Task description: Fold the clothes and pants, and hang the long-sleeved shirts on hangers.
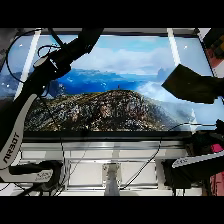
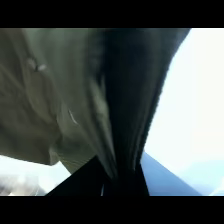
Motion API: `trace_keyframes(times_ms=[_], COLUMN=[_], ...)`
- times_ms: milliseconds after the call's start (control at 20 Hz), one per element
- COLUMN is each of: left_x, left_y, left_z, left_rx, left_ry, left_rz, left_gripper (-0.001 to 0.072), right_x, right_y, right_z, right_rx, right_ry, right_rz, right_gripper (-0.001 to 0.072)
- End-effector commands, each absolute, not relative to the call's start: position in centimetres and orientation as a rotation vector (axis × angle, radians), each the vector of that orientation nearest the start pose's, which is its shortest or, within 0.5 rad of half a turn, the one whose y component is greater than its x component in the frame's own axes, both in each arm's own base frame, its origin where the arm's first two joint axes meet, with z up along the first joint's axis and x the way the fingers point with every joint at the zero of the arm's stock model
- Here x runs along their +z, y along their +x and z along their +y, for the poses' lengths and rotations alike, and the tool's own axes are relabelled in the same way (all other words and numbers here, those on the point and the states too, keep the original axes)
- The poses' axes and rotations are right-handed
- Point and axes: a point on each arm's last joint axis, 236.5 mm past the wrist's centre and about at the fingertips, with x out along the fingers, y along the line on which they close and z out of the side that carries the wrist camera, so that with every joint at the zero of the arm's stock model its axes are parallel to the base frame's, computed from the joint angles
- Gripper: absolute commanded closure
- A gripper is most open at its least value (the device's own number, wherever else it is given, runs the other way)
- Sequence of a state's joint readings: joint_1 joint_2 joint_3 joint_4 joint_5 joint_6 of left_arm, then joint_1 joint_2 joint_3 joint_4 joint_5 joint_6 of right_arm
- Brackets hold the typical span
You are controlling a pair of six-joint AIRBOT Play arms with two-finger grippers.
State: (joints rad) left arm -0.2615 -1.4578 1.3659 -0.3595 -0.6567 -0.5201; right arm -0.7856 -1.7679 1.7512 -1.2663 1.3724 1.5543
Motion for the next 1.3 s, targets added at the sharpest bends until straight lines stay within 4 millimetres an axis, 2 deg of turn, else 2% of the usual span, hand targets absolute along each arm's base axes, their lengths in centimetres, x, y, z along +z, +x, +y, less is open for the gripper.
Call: trace_keyframes(times_ms=[0,200,250,300,350,400,500,550,600,650,700,750,850,1000,1150,1250], left_x=[26.7,26.7,26.7,26.7,26.7,26.7,26.7,26.8,26.8,27.0,27.4,28.2,29.9,32.6,36.5,38.9], left_y=[49.6,49.6,49.6,49.6,49.6,49.6,49.8,49.9,50.3,50.7,50.8,50.5,48.9,46.6,43.3,41.2], left_z=[-28.0,-28.0,-28.0,-28.0,-28.0,-28.0,-27.6,-27.3,-26.6,-25.6,-24.6,-23.4,-21.4,-18.3,-16.2,-15.5], left_rx=[-0.891,-0.892,-0.892,-0.892,-0.892,-0.892,-0.886,-0.880,-0.868,-0.856,-0.858,-0.882,-0.941,-0.909,-0.873,-0.867], left_ry=[-0.866,-0.866,-0.866,-0.866,-0.866,-0.866,-0.864,-0.863,-0.863,-0.863,-0.862,-0.849,-0.772,-0.700,-0.623,-0.617], left_rz=[0.259,0.260,0.260,0.260,0.260,0.260,0.255,0.252,0.245,0.233,0.218,0.196,0.162,0.163,0.106,0.068], left_gripper=[0.0018,0.0018,0.0017,0.0018,0.0017,0.0017,0.0018,0.0018,0.0110,0.0361,0.0636,0.0691,0.0693,0.0693,0.0693,0.0692], right_x=[-0.2,-0.9,-0.9,-0.7,-0.2,0.5,3.0,4.7,6.4,8.6,10.8,13.3,18.1,23.8,26.4,27.4], right_y=[36.5,35.3,34.9,34.3,33.8,33.4,34.1,35.4,37.4,40.3,42.8,45.2,48.5,50.7,50.9,50.5], right_z=[-33.0,-33.1,-33.1,-33.4,-34.0,-34.5,-35.5,-35.5,-34.5,-32.4,-29.9,-26.6,-20.4,-13.1,-8.0,-5.7], right_rx=[-0.553,-0.586,-0.594,-0.611,-0.637,-0.664,-0.703,-0.694,-0.628,-0.500,-0.349,-0.178,0.094,0.320,0.410,0.440], right_ry=[0.704,0.696,0.689,0.670,0.650,0.637,0.635,0.658,0.694,0.736,0.753,0.771,0.810,0.839,0.796,0.805], right_rz=[1.195,1.251,1.266,1.285,1.294,1.296,1.232,1.169,1.100,1.020,0.954,0.882,0.756,0.646,0.636,0.649], right_gripper=[0.0687,0.0679,0.0563,0.0278,0.0058,0.0045,0.0045,0.0048,0.0086,0.0322,0.0617,0.0681,0.0683,0.0684,0.0684,0.0683])
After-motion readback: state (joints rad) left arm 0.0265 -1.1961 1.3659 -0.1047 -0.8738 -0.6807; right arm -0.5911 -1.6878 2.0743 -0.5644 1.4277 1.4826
